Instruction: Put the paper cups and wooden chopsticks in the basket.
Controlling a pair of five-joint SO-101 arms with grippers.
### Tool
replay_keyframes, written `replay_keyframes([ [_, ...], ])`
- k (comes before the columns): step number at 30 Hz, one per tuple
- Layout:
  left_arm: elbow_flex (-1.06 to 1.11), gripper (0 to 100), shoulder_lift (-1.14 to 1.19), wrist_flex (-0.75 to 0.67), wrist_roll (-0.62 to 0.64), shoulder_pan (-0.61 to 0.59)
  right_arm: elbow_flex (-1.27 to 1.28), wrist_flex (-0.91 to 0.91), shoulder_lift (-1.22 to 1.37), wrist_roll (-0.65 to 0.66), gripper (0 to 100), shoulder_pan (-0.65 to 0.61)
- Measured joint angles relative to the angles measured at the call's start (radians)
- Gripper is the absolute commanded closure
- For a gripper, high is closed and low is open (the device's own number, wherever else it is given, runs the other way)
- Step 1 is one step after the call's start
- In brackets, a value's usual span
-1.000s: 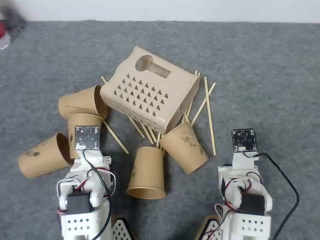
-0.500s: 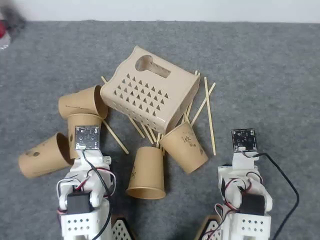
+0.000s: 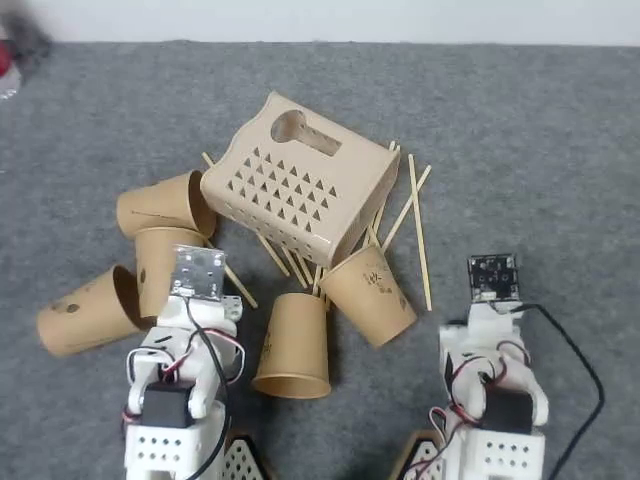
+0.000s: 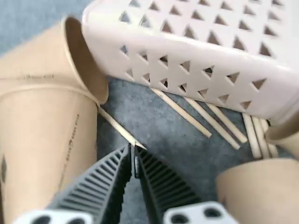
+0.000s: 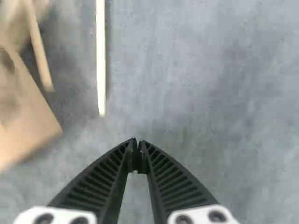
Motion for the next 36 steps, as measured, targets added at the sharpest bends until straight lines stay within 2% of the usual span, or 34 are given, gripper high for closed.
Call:
replay_keyframes([
  [3, 0.000, 98, 0.000, 0.000, -0.087, -0.002, -0.080, -0.095, 0.000, 0.026, 93.9, 0.002],
  [7, 0.000, 98, 0.000, 0.000, -0.153, -0.002, -0.135, -0.206, 0.000, 0.244, 82.0, -0.002],
  [10, 0.000, 98, 0.000, 0.000, -0.163, -0.002, -0.137, -0.238, 0.000, 0.364, 81.6, -0.002],
  [15, 0.000, 99, 0.000, 0.000, -0.163, -0.002, -0.161, -0.242, 0.002, 0.381, 81.6, -0.002],
  [21, 0.000, 99, 0.000, 0.003, -0.163, -0.002, -0.328, -0.221, 0.021, 0.362, 81.6, -0.002],
  [24, 0.000, 99, 0.000, 0.023, -0.163, -0.002, -0.422, -0.221, 0.146, 0.359, 81.6, -0.002],
  [28, 0.000, 99, 0.000, 0.025, -0.163, -0.002, -0.586, -0.216, 0.397, 0.356, 81.5, -0.072],
  [36, 0.000, 99, 0.000, 0.025, -0.163, -0.002, -1.057, -0.110, 0.973, 0.327, 81.2, -0.342],
])
